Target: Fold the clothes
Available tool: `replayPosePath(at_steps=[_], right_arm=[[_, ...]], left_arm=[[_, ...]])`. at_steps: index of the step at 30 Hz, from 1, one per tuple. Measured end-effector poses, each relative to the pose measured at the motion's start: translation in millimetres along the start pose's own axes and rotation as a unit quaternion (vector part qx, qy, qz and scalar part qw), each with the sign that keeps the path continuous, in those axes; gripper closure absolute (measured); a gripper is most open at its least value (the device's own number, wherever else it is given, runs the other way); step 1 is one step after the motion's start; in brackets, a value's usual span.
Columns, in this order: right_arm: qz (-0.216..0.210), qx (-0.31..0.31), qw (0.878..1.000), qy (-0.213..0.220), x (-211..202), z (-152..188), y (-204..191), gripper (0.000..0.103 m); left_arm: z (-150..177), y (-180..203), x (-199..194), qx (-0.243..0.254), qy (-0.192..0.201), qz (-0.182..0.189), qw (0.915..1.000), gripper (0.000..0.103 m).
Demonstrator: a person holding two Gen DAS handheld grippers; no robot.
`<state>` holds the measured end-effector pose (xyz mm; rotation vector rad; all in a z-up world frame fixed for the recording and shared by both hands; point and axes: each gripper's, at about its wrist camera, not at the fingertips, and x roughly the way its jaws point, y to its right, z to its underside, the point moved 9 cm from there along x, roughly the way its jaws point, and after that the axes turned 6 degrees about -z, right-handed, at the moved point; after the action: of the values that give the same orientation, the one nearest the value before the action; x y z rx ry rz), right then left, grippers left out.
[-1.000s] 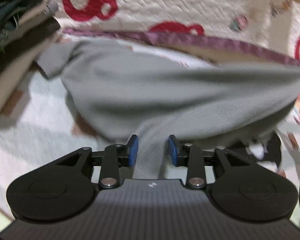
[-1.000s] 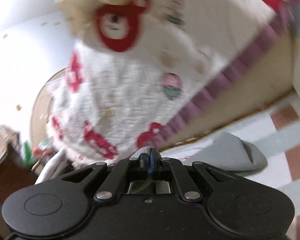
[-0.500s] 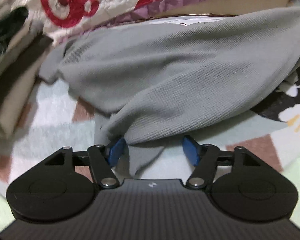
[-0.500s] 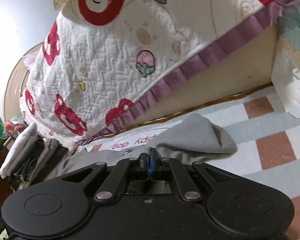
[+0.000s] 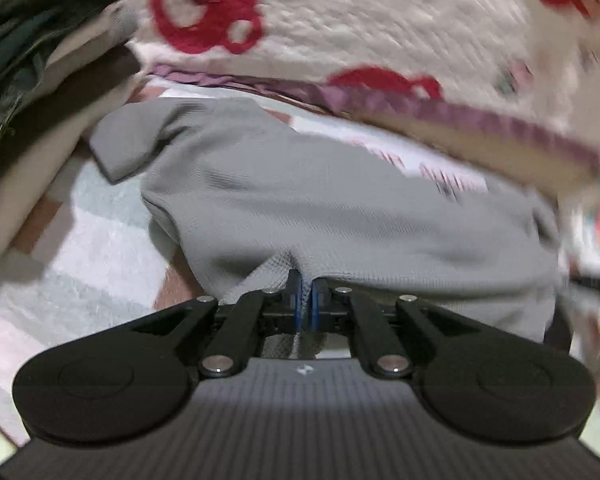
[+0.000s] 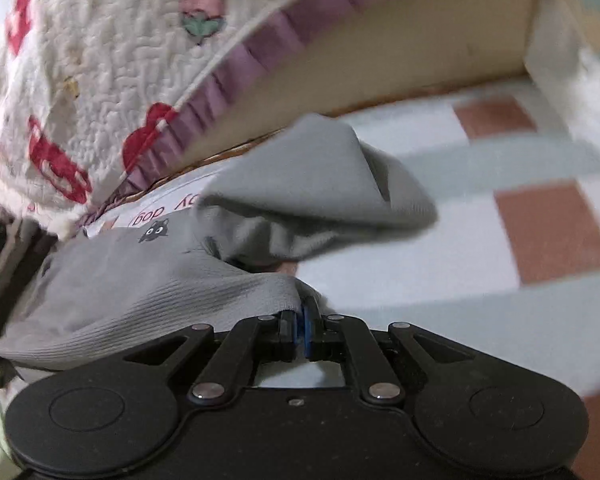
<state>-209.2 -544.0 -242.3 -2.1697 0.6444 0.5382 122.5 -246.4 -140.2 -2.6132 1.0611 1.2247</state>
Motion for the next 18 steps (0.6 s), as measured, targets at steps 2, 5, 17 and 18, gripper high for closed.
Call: replayPosePath(at_steps=[2, 5, 17, 18], right_arm=[[-0.015, 0.023, 1.0, 0.009, -2, -1, 1, 0.088], [-0.03, 0.061, 0.997, 0.021, -3, -1, 9, 0.065], [-0.076, 0.025, 0.991, 0.105, -22, -26, -22, 0.099], [-0.086, 0.007, 0.989, 0.12, -36, -36, -37, 0.099]], left_arm=[[-14, -7, 10, -0.008, 0.015, -0.016, 0.9997, 0.099], [-21, -8, 21, -0.002, 0.023, -0.026, 0.9994, 0.099], [-3, 8, -7, 0.039, 0.031, -0.037, 0.9981, 0.1], [-7, 11, -22, 0.035, 0.046, -0.032, 0.9978, 0.1]])
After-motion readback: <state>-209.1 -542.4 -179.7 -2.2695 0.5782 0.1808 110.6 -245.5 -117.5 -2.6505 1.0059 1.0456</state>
